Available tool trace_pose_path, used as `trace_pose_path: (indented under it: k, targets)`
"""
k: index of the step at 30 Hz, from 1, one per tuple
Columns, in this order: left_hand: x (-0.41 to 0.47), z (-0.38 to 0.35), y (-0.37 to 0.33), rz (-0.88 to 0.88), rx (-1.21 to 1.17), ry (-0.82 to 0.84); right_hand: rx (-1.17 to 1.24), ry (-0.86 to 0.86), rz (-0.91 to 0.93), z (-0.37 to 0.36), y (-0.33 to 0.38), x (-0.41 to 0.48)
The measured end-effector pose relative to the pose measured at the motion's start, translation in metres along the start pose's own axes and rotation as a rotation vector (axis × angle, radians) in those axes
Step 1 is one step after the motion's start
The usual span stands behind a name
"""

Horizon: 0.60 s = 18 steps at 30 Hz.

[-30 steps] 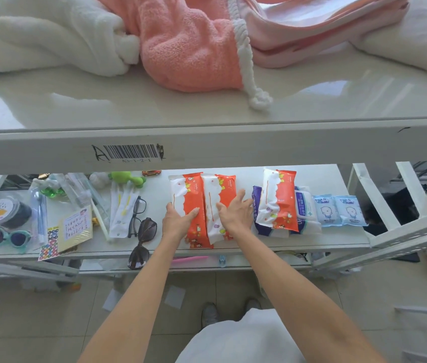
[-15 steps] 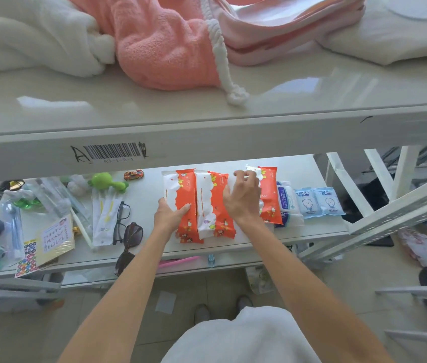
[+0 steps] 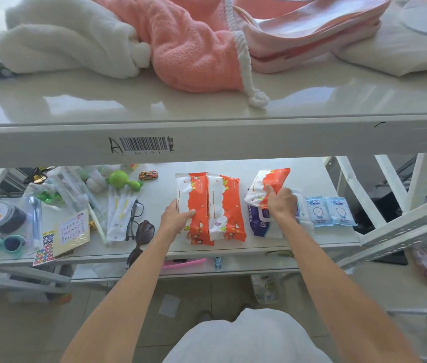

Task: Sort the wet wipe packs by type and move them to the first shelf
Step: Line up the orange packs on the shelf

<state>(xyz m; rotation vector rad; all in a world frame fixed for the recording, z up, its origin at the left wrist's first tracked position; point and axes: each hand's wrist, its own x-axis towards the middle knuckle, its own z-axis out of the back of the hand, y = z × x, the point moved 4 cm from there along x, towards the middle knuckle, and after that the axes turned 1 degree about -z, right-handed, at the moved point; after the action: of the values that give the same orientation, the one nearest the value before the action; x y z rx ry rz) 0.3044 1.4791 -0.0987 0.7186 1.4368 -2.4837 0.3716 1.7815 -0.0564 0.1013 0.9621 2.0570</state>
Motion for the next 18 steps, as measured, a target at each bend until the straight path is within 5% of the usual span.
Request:
trace_pose_path:
  k: [7, 12, 15, 18]
  targets:
    - [-0.010, 0.013, -0.014, -0.090, -0.050, -0.177, 0.340, 0.202, 0.396, -0.041, 0.052, -0.076]
    - [-0.017, 0.009, -0.009, -0.185, -0.205, -0.128, 0.116, 0.564, 0.389, -0.120, 0.052, -0.110]
    - [-0.019, 0.008, 0.001, -0.180, -0.166, -0.156, -0.040, 0.503, 0.396, -0.128, 0.048, -0.109]
    - [-0.018, 0.008, 0.008, -0.146, -0.141, -0.142, -0.154, 0.241, 0.426, -0.114, 0.038, -0.101]
